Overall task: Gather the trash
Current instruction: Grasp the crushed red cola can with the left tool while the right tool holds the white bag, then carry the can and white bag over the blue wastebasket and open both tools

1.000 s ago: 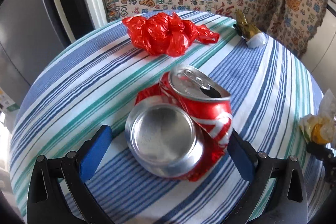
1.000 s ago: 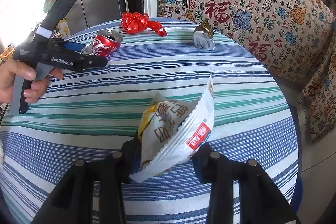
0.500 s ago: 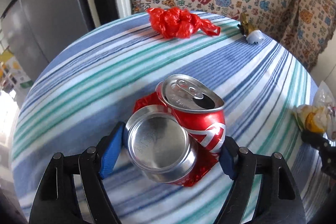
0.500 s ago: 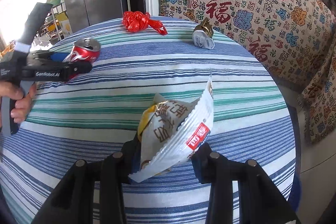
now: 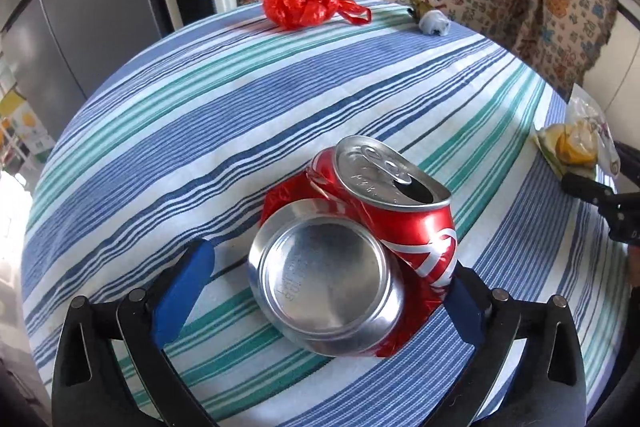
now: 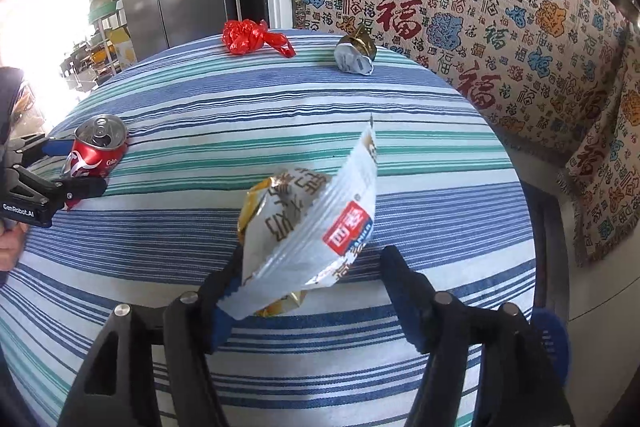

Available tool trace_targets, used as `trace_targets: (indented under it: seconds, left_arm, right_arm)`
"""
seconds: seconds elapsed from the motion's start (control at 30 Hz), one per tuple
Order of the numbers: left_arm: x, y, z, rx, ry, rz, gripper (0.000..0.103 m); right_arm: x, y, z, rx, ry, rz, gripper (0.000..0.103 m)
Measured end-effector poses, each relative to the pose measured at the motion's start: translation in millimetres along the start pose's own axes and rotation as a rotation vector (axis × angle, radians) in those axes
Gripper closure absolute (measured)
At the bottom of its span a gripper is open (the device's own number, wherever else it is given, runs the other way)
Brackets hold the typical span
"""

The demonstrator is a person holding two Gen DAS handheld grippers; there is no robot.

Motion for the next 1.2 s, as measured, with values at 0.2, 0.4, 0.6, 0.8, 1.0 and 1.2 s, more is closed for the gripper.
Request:
trace_targets:
  seconds: [0.2, 0.4, 0.6, 0.8, 1.0, 1.2]
  left_arm:
    - [5, -9, 6, 0.016, 0.051, 0.068, 0.0]
    - [7, -13, 8, 0.018, 0.055, 0.077, 0.0]
    - [8, -13, 3, 0.05, 0.052, 0.081, 0.015]
    - [7, -13, 0, 0.06, 0.035, 0.06, 0.017]
    - [10, -18, -8, 0.093, 0.046, 0.004, 0.017]
    - [33, -27, -27, 0.143, 0.076, 0.015, 0.018]
  right_arm:
    - [-4, -2, 4, -0.006, -0.001, -0.004, 0.022]
    - [-7, -6, 9, -0.012, 0.003, -0.003, 0.017]
    - [-3, -10, 4, 0.0, 0.004, 0.021, 0.048]
    - [-2, -10, -1, -0.029, -0.01, 0.04, 0.066]
    - [-7, -13, -15, -0.014, -0.018, 0.024, 0.067]
    - [2, -14, -26, -0.009, -0.01, 0.04, 0.067]
Point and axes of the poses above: each gripper's, at about its wrist camera, not at the fingertips, and z roughly the way its jaws point, x to its right, y to its underside, the point moved 9 cm from there along z, roughly the way its jaws point, and after that the axes turned 13 degrees about z, right-handed, at the moved point
